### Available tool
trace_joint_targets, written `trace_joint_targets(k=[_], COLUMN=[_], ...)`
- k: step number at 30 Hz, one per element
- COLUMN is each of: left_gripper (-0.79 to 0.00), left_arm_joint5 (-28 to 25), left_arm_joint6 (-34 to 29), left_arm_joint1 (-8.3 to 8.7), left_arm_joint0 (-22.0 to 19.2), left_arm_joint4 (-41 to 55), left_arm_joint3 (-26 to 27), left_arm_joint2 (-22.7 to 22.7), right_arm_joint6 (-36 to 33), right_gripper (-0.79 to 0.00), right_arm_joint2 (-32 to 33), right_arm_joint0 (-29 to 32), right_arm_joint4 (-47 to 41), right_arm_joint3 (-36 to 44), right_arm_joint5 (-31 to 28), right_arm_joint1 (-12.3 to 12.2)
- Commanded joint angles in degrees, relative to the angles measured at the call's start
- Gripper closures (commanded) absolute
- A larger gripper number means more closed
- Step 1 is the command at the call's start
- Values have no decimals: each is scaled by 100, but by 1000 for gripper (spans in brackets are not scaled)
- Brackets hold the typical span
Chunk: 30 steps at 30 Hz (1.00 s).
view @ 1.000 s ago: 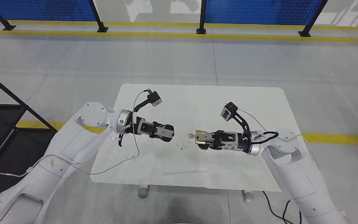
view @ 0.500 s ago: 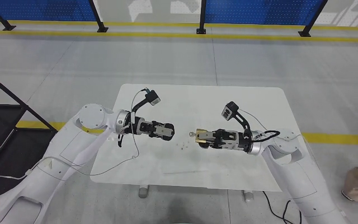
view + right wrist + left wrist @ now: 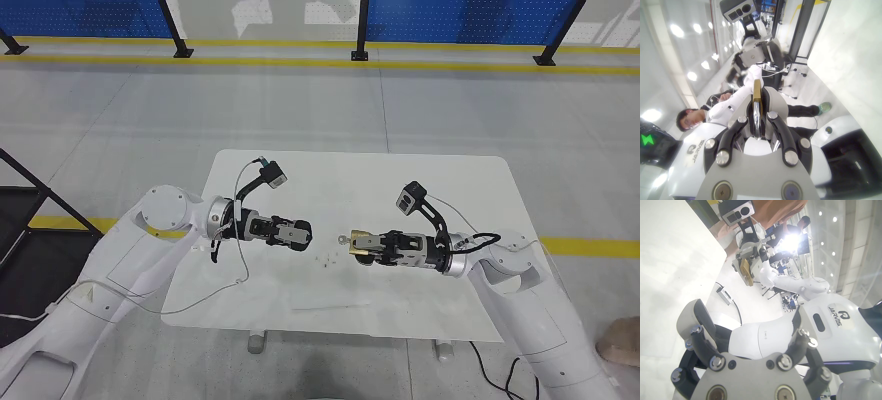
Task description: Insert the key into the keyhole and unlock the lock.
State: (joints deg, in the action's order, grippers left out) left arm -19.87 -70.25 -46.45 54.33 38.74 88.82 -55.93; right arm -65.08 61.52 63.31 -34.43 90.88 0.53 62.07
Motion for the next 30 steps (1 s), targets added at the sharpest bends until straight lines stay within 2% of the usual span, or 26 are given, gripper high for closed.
trace_joint_targets(k=[1, 10, 20, 30], left_gripper=[-785, -785, -785, -785], left_arm_joint5=[-16, -127, -111, -3], left_arm_joint6=[243, 896, 1015, 1492], left_arm_joint1=[-6, -20, -19, -194], left_arm_joint0=[108, 523, 546, 553], left_arm_joint4=[14, -253, -471, -693], left_arm_joint3=[26, 153, 193, 469], left_arm_joint2=[-49, -242, -269, 45], right_arm_joint6=[0, 0, 0, 0], right_gripper=[0, 0, 0, 0], right_arm_joint2=[0, 0, 0, 0], right_arm_joint0=[0, 0, 0, 0], right_arm_joint4=[0, 0, 0, 0], right_arm_joint3=[0, 0, 0, 0], right_arm_joint5=[0, 0, 0, 0], right_arm_joint1=[0, 0, 0, 0])
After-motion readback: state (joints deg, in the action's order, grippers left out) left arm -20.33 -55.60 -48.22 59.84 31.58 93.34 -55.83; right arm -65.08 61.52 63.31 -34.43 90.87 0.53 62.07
